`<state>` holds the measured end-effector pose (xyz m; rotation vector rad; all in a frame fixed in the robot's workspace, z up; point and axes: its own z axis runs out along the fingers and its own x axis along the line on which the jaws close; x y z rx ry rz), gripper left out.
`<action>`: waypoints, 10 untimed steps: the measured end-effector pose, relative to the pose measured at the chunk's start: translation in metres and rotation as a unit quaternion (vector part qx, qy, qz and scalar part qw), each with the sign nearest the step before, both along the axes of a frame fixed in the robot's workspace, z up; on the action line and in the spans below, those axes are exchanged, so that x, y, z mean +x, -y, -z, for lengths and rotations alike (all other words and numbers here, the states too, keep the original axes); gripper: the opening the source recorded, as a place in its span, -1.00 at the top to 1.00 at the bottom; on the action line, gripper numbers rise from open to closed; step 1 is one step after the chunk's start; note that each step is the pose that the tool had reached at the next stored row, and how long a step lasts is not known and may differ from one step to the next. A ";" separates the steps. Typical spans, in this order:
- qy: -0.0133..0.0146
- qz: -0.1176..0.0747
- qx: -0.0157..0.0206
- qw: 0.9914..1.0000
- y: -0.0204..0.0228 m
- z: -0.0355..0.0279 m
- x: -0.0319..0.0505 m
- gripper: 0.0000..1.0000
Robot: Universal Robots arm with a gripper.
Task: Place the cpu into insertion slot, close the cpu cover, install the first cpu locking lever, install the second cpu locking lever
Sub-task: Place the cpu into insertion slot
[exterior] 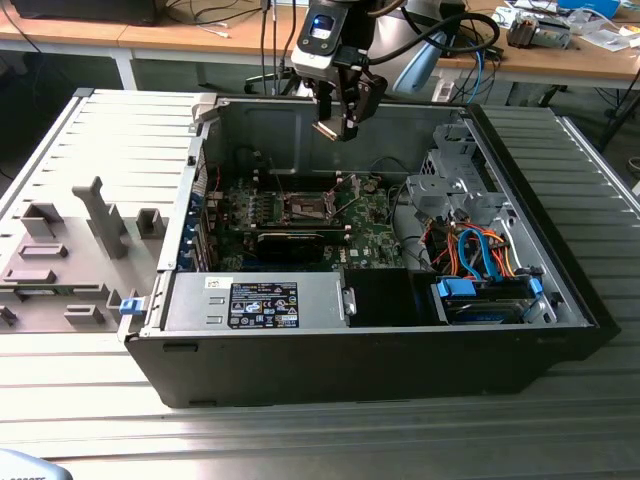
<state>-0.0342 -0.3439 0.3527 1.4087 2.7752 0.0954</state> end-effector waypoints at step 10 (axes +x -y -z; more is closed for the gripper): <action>0.000 0.003 0.000 1.000 0.0000 0.0000 0.0000 -0.09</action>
